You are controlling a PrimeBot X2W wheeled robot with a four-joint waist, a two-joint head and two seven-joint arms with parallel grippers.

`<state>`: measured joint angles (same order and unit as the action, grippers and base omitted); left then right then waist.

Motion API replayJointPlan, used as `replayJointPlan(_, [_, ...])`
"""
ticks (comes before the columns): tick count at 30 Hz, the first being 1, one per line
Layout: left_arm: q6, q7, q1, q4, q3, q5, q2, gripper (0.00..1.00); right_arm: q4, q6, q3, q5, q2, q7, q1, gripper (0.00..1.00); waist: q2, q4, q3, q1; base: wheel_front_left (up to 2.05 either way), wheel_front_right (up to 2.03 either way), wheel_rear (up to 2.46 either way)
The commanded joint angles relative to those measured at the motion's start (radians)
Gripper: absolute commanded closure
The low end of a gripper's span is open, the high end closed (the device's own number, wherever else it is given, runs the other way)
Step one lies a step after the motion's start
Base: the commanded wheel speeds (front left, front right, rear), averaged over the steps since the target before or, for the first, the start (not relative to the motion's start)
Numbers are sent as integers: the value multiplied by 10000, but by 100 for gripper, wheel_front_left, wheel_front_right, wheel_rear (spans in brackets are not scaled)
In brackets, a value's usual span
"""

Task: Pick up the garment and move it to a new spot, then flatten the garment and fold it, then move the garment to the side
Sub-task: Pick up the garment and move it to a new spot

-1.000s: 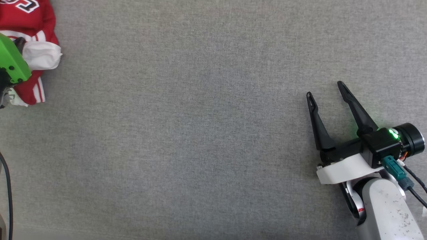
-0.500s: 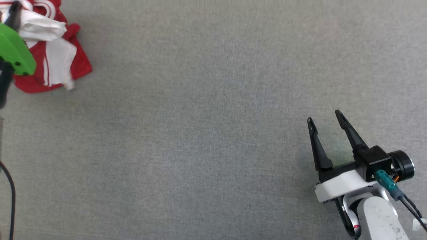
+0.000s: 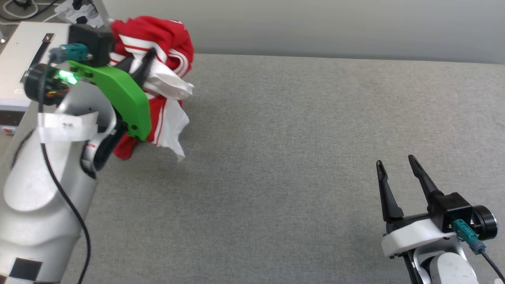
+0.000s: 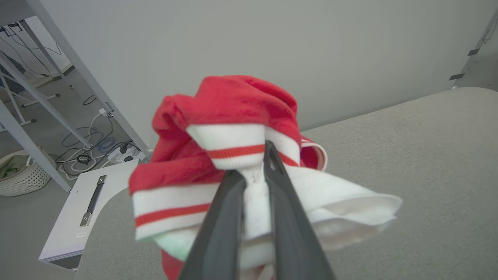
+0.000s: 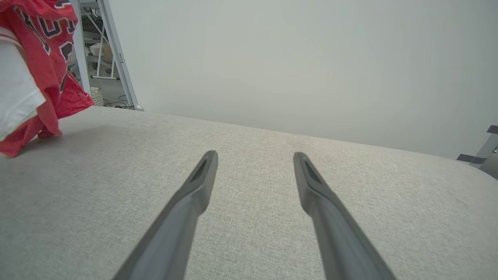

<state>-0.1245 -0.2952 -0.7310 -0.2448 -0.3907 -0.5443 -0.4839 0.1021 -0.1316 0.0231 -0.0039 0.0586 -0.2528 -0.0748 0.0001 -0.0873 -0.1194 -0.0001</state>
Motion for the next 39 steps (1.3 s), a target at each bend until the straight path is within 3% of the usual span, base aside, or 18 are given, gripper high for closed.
replayJointPlan(1, [-5,-142,239,150,-199,-74,223,100,-83,9,-102,31,-34,-87,136,0,-1,590,325,1,0,0,0])
replayJointPlan(11, [89,-398,833,3,-1637,-138,1683,100,-430,9,-415,-25,-42,-81,134,0,-1,1929,-130,1,0,0,0])
replayJointPlan(17, [377,64,1073,-1151,-2613,276,3085,100,-581,9,-544,9,-51,-80,-6,0,-1,2797,-630,1,0,0,0])
replayJointPlan(22, [507,482,1032,-2541,-3251,568,3900,100,-546,9,-491,55,-62,-82,-69,0,-1,3302,-893,1,0,0,0])
replayJointPlan(23, [490,500,1021,-2871,-3406,560,4021,75,-516,9,-462,63,-64,-82,-73,0,-1,3372,-904,1,0,0,0])
replayJointPlan(24, [513,611,993,-3070,-3490,567,4099,4,-495,9,-444,69,-65,-83,-73,0,-1,3413,-908,1,0,0,0])
replayJointPlan(25, [544,761,972,-3300,-3604,558,4182,0,-468,9,-432,74,-67,-83,-71,0,-1,3444,-892,1,0,0,0])
replayJointPlan(31, [457,1459,1025,-3837,-4285,-22,4328,0,-281,9,-404,72,-74,-86,12,0,-1,3218,-513,1,0,0,0])
replayJointPlan(39, [630,2033,1050,-3668,-4953,-1055,4334,0,-199,9,-459,39,-35,-78,207,0,-1,2194,295,1,0,0,0])
